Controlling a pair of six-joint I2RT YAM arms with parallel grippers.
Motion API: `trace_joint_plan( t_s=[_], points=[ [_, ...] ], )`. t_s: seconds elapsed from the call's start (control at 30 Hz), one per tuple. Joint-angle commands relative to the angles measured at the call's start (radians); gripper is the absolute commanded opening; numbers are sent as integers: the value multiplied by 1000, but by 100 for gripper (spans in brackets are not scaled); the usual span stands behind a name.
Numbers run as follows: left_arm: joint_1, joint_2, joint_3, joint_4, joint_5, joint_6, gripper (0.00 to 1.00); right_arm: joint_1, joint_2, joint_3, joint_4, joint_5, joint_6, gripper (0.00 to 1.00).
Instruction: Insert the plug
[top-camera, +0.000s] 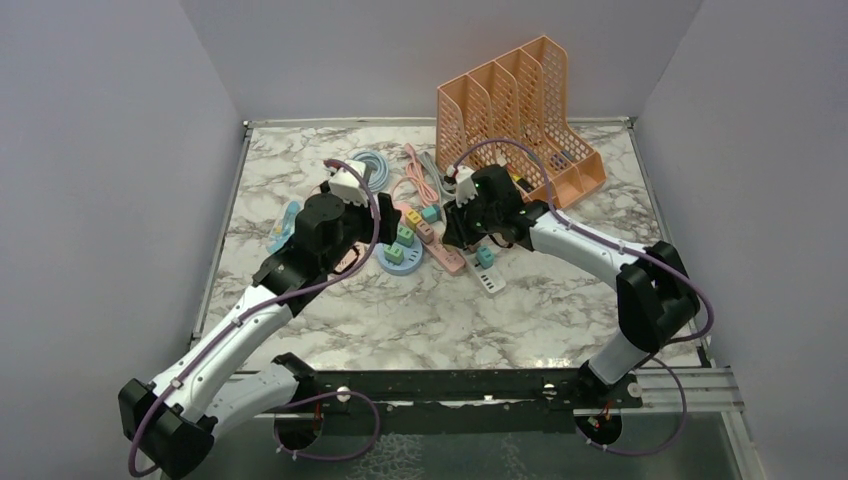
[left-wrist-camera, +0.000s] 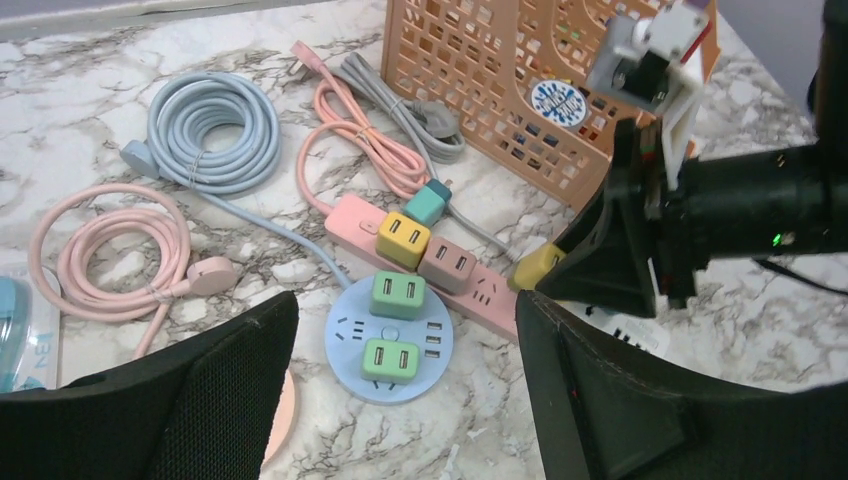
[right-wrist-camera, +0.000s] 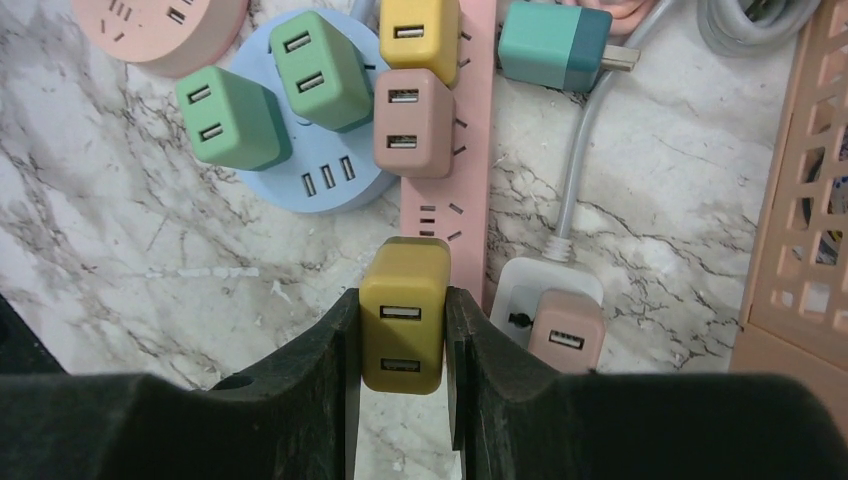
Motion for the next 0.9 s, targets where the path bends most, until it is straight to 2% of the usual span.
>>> trace_joint_plan(
  t_s=[0.0,0.2,0.57,0.87],
  points=[
    [-1,38,73,-107,-69,-95,82,-2,22,-15,139,-56,-93,1],
    [-1,51,66,-98,-70,-156,82,-1,50,-41,227,-67,-125,1],
    [-1,118,158,-118,-189,-124,87,-1,134,11,168,-94,-153,1],
    [0,105,147,-121,-213,-149,87,-1,150,7,141,-91,-158,1]
  ],
)
